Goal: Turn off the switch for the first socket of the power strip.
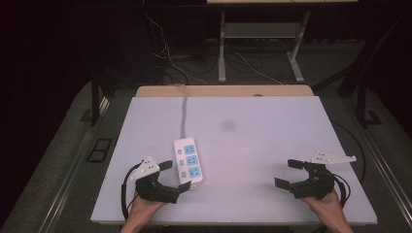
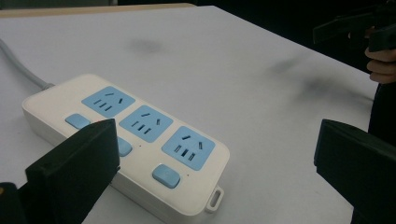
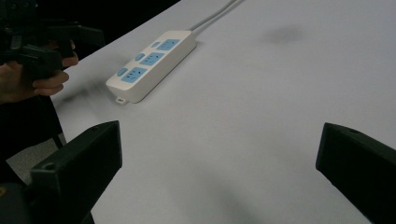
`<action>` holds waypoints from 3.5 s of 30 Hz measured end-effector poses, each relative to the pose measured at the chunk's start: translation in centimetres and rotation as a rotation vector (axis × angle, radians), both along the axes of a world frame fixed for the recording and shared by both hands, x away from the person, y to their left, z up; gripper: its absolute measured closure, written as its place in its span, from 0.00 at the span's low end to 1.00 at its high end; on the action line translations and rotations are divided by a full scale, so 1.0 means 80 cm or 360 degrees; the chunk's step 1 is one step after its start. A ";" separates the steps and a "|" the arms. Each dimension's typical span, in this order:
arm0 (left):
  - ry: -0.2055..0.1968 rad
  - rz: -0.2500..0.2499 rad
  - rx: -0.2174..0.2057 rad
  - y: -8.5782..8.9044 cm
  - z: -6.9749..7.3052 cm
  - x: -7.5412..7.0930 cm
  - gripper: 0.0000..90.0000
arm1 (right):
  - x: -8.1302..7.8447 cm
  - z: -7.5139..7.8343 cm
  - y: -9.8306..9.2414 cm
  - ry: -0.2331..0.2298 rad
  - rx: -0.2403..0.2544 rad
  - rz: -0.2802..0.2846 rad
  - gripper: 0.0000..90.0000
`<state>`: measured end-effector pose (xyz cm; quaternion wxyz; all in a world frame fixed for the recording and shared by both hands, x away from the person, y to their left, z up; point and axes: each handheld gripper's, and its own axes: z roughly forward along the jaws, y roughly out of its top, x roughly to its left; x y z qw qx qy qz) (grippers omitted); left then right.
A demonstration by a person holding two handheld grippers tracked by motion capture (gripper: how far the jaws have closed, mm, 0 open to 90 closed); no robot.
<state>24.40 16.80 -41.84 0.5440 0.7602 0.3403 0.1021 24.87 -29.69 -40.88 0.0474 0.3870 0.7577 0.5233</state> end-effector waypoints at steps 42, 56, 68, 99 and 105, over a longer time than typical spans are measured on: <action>0.0096 -0.0061 0.0112 0.002 0.019 0.003 0.00 | 0.001 -0.009 0.005 0.0073 -0.0052 0.0059 0.00; 0.0144 -0.0091 0.0162 -0.002 0.029 0.015 0.00 | 0.000 -0.010 0.006 0.0086 -0.0057 0.0064 0.00; 0.0178 -0.0104 0.0209 -0.001 0.039 0.031 0.00 | 0.001 -0.010 0.006 0.0084 -0.0065 0.0063 0.00; 0.0237 -0.0157 0.0341 0.001 0.058 0.072 0.00 | 0.001 -0.012 0.008 0.0094 -0.0088 0.0068 0.00; 0.0250 -0.0164 0.0355 0.002 0.062 0.080 0.00 | 0.001 -0.012 0.008 0.0097 -0.0096 0.0068 0.00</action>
